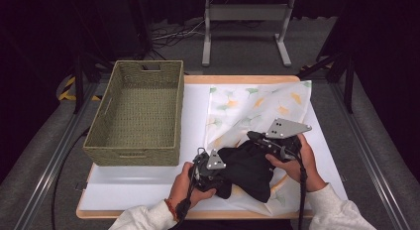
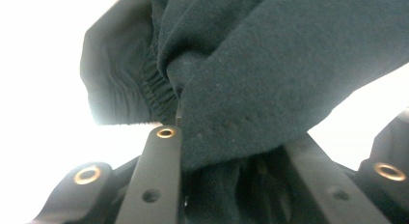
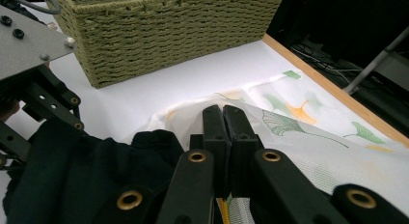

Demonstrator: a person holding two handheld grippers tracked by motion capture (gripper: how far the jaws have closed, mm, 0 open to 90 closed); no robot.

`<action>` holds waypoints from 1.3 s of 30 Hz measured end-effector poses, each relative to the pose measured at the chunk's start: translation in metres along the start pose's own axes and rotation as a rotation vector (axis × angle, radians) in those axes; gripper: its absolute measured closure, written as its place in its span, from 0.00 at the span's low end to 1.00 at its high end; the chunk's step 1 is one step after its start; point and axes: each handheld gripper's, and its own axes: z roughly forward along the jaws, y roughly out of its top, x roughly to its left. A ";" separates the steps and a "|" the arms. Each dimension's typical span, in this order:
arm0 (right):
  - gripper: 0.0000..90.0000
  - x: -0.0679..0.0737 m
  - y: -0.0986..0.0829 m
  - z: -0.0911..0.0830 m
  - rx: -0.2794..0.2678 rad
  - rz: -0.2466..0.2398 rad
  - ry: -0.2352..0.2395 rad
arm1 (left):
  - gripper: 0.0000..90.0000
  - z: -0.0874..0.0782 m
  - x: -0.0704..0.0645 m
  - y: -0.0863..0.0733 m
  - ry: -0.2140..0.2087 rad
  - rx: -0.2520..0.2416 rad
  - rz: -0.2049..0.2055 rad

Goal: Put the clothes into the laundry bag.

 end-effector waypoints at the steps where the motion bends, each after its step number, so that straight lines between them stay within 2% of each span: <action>1: 0.99 0.001 0.001 -0.001 -0.002 0.000 0.000 | 0.85 0.001 0.000 0.003 -0.003 -0.008 0.002; 4: 0.99 0.001 0.004 -0.002 -0.007 -0.004 -0.001 | 0.85 0.004 -0.004 0.012 0.009 -0.041 0.013; 5: 0.99 0.001 0.005 -0.002 -0.004 -0.005 -0.005 | 0.85 0.003 -0.010 0.018 0.014 -0.064 0.033; 9: 0.99 0.002 0.005 -0.002 -0.001 -0.005 -0.002 | 0.85 0.005 -0.021 0.033 0.034 -0.083 0.069; 11: 0.99 0.002 0.005 -0.002 -0.002 -0.009 -0.002 | 0.85 0.008 -0.021 0.037 0.037 -0.080 0.065; 14: 0.99 0.004 0.006 -0.002 -0.003 -0.011 0.002 | 0.85 0.022 -0.015 0.045 0.052 -0.081 0.036; 16: 0.99 0.005 0.006 -0.003 -0.008 -0.020 0.006 | 0.86 0.028 -0.013 0.048 0.067 -0.089 0.021; 18: 0.99 0.006 0.007 -0.004 -0.013 -0.013 0.009 | 0.86 0.031 -0.013 0.050 0.079 -0.093 0.025; 21: 0.99 0.004 0.007 -0.006 -0.015 -0.008 0.002 | 0.86 0.040 -0.010 0.055 0.102 -0.111 0.001; 22: 0.99 0.004 0.007 -0.007 -0.017 -0.006 0.002 | 0.85 0.042 -0.010 0.057 0.097 -0.117 -0.012; 26: 0.99 0.004 0.006 -0.006 -0.014 -0.004 0.004 | 0.85 0.048 -0.009 0.063 0.122 -0.122 -0.007; 29: 0.99 0.003 0.003 -0.006 -0.010 0.007 -0.004 | 0.83 0.051 -0.004 0.060 0.071 -0.137 -0.020; 31: 0.99 0.001 0.000 -0.007 -0.006 0.017 -0.008 | 0.80 0.049 -0.004 0.057 0.055 -0.140 -0.026; 36: 0.99 -0.005 -0.006 -0.007 0.004 0.036 -0.021 | 0.59 0.037 -0.009 0.051 -0.025 -0.181 -0.007; 38: 0.99 -0.005 -0.007 -0.007 0.006 0.036 -0.024 | 0.50 0.032 -0.010 0.050 -0.035 -0.188 -0.002; 39: 0.99 -0.006 -0.009 -0.007 0.009 0.039 -0.025 | 0.50 0.028 -0.012 0.050 -0.043 -0.197 0.002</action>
